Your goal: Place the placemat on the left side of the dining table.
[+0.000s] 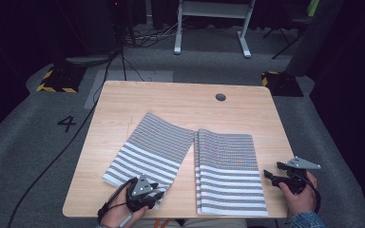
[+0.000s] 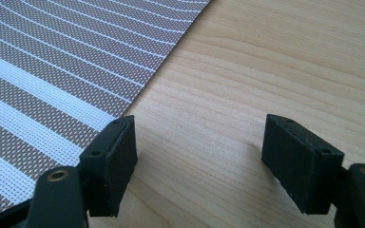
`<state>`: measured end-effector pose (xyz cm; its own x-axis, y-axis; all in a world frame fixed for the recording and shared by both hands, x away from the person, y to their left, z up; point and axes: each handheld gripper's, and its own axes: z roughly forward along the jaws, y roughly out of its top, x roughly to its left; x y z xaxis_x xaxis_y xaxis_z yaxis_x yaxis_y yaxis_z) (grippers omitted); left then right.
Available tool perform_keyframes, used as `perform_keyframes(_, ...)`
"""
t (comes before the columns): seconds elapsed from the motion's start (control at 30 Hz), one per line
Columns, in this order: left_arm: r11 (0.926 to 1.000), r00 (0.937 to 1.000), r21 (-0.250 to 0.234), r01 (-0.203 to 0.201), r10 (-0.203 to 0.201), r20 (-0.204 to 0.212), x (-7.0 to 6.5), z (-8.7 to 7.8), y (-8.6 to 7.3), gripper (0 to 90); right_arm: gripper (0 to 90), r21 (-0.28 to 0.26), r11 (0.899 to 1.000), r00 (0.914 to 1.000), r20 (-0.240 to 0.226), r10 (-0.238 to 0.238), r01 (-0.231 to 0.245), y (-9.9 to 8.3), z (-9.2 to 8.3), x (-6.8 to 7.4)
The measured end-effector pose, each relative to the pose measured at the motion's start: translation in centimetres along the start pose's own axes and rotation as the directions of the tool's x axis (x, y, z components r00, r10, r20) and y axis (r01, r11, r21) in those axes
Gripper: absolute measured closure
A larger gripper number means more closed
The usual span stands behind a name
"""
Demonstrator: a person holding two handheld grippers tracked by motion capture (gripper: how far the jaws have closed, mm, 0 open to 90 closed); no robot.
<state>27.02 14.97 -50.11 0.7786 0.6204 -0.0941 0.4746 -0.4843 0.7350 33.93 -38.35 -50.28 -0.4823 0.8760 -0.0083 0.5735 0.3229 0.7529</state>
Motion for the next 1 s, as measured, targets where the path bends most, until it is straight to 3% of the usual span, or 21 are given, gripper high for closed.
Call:
perform_keyframes(0.1,0.9995,0.9995,-0.02,0.023,-0.023,-0.023,0.6,-0.7,0.4,80.9,27.4,0.0,1.0,1.0,0.0,-0.001,0.001,0.0,0.0,0.0)
perform_keyframes(0.23,0.996,0.9987,-0.087,0.022,-0.026,-0.044,1.2,-1.7,1.4,85.7,27.4,0.0,1.0,1.0,0.0,0.0,0.0,0.0,0.0,0.0)
perform_keyframes(0.3,0.9895,0.9973,-0.14,0.034,-0.043,-0.06,1.5,-2.4,1.9,86.8,27.3,0.0,1.0,1.0,0.0,0.0,0.0,0.0,0.0,0.0)
perform_keyframes(0.4,0.9692,0.9923,-0.237,0.065,-0.088,-0.088,2.6,-4.2,2.6,87.6,27.4,0.0,1.0,1.0,0.0,0.0,0.0,0.0,0.0,0.0)
perform_keyframes(0.5,0.9578,0.9841,-0.279,0.068,-0.11,-0.139,3.9,-5.9,3.2,87.9,27.4,0.001,1.0,1.0,0.0,0.0,0.0,0.0,0.0,0.0)
perform_keyframes(0.57,0.9553,0.9793,-0.29,0.056,-0.109,-0.17,4.7,-6.9,3.5,87.9,27.4,0.0,1.0,1.0,0.0,0.0,0.0,0.0,0.0,0.0)
perform_keyframes(0.7,0.9438,0.962,-0.327,0.045,-0.13,-0.241,6.3,-8.6,4.0,87.8,27.4,0.0,1.0,1.0,0.0,0.0,0.0,0.0,0.0,0.0)
perform_keyframes(0.8,0.9406,0.9452,-0.337,0.042,-0.147,-0.292,7.7,-9.6,4.1,87.8,27.3,0.0,1.0,1.0,0.0,0.0,0.0,0.0,0.0,0.0)
perform_keyframes(1.0,0.9526,0.9011,-0.298,0.062,-0.182,-0.394,10.5,-10.7,3.6,87.6,27.4,0.0,1.0,1.0,-0.001,0.0,0.0,0.0,0.0,0.0)
